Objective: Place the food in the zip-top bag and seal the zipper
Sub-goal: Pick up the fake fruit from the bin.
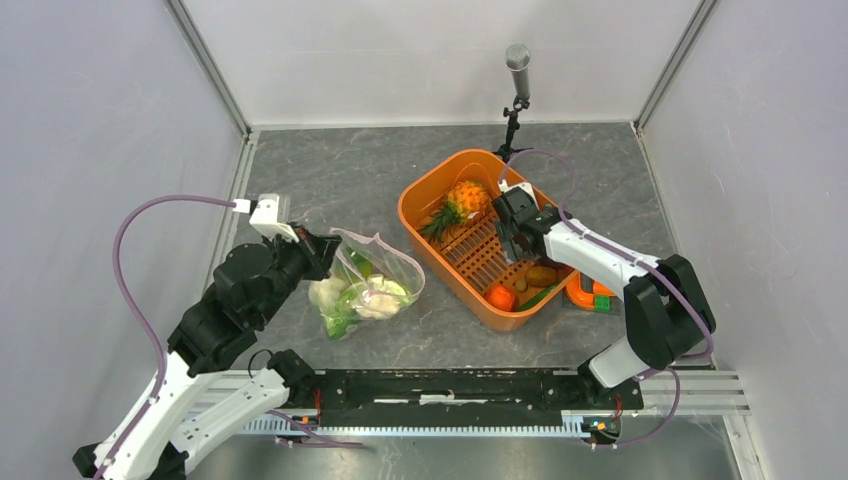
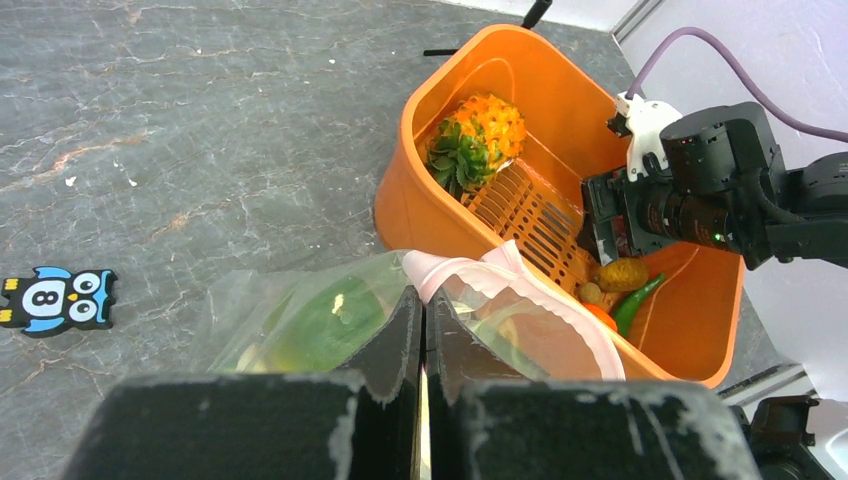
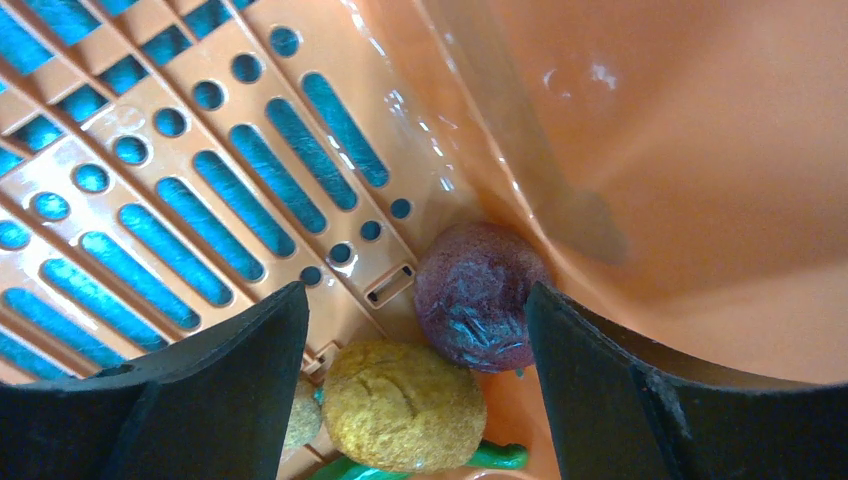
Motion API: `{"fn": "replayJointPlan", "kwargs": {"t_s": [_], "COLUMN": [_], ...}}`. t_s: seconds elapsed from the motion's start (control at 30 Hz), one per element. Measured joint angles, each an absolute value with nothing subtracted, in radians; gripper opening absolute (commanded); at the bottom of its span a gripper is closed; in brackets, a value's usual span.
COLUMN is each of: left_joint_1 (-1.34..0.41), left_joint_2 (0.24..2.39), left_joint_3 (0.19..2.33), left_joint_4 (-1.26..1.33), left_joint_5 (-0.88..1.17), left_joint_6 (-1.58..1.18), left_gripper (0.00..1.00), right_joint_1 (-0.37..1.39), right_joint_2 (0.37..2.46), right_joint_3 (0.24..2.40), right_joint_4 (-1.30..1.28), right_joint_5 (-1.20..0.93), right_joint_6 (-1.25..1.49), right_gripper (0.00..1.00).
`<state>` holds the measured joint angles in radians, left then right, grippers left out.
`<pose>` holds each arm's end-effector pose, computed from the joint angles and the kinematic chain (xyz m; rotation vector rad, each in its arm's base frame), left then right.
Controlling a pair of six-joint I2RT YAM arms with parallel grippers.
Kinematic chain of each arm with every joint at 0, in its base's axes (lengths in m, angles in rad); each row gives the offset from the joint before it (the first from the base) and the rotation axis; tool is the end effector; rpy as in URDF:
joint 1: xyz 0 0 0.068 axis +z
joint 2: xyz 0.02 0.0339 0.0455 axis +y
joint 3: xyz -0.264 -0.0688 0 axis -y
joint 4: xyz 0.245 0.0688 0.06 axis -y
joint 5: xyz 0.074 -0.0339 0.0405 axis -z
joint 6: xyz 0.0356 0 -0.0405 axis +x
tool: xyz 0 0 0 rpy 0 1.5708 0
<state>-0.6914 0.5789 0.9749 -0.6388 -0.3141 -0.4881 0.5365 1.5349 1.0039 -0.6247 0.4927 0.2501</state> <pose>0.0891 -0.0595 0.3819 -0.0397 1.8360 -0.5533 0.2619 0.1361 0.2086 -0.2302 2.5428 -0.3864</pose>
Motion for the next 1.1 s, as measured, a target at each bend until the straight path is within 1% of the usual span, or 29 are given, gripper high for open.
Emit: {"fn": "replayJointPlan", "kwargs": {"t_s": [0.07,0.13,0.17,0.23,0.27,0.33,0.4,0.47,0.5,0.57,0.63,0.67,0.7,0.73,0.77,0.8,0.83,0.87,0.9,1.03,1.1], "left_joint_1": [-0.691,-0.691,-0.691,-0.691,-0.691,-0.691,-0.691,-0.691,-0.691,-0.691,-0.691,-0.691,-0.691,-0.691,-0.691,-0.691,-0.691,-0.691,-0.691,-0.691,-0.691], "left_joint_2": [0.572,0.571,0.571,0.572,0.574,0.579,0.584,0.588,0.59,0.59,0.589,0.589,0.589,0.588,0.588,0.587,0.585,0.58,0.574,0.554,0.553], "left_joint_3": [0.975,0.975,0.975,0.974,0.974,0.974,0.974,0.974,0.974,0.974,0.974,0.974,0.974,0.974,0.974,0.974,0.974,0.974,0.971,0.962,0.962], "left_joint_4": [-0.641,-0.642,-0.643,-0.645,-0.645,-0.645,-0.643,-0.64,-0.64,-0.639,-0.64,-0.64,-0.64,-0.64,-0.641,-0.641,-0.641,-0.641,-0.641,-0.642,-0.641], "left_joint_5": [-0.315,-0.315,-0.315,-0.315,-0.315,-0.316,-0.32,-0.333,-0.34,-0.346,-0.351,-0.352,-0.355,-0.356,-0.357,-0.357,-0.357,-0.357,-0.357,-0.358,-0.358], "left_joint_6": [-0.488,-0.488,-0.488,-0.488,-0.487,-0.483,-0.478,-0.471,-0.469,-0.465,-0.464,-0.464,-0.464,-0.464,-0.464,-0.464,-0.464,-0.464,-0.464,-0.464,-0.465], "left_gripper": [0.02,0.02,0.02,0.02,0.02,0.02,0.02,0.02,0.02,0.02,0.02,0.02,0.02,0.02,0.02,0.02,0.02,0.02,0.02,0.02,0.02], "right_joint_1": [0.536,0.535,0.535,0.535,0.535,0.535,0.535,0.535,0.535,0.535,0.535,0.535,0.534,0.532,0.532,0.532,0.532,0.532,0.531,0.529,0.53], "right_joint_2": [1.538,1.546,1.553,1.569,1.572,1.577,1.588,1.595,1.596,1.602,1.612,1.617,1.618,1.619,1.618,1.618,1.618,1.614,1.607,1.548,1.504], "right_joint_3": [1.004,1.005,1.007,1.013,1.013,1.013,1.018,1.019,1.02,1.022,1.023,1.02,1.017,1.016,1.016,1.016,1.016,1.016,1.015,1.015,1.015], "right_joint_4": [-0.628,-0.638,-0.648,-0.674,-0.68,-0.704,-0.731,-0.735,-0.737,-0.739,-0.743,-0.748,-0.749,-0.748,-0.748,-0.748,-0.747,-0.745,-0.739,-0.691,-0.653], "right_joint_5": [0.511,0.533,0.545,0.571,0.578,0.581,0.593,0.602,0.603,0.603,0.613,0.622,0.628,0.63,0.63,0.631,0.63,0.627,0.619,0.529,0.48], "right_joint_6": [0.26,0.268,0.269,0.274,0.275,0.275,0.285,0.288,0.288,0.285,0.277,0.274,0.271,0.267,0.263,0.26,0.258,0.253,0.248,0.234,0.229], "right_gripper": [0.83,0.79,0.79,0.85,0.87,0.85,0.87,0.84,0.8,0.65,0.6,0.5,0.46,0.45,0.37,0.32,0.31,0.28,0.21,0.2,0.21]}}
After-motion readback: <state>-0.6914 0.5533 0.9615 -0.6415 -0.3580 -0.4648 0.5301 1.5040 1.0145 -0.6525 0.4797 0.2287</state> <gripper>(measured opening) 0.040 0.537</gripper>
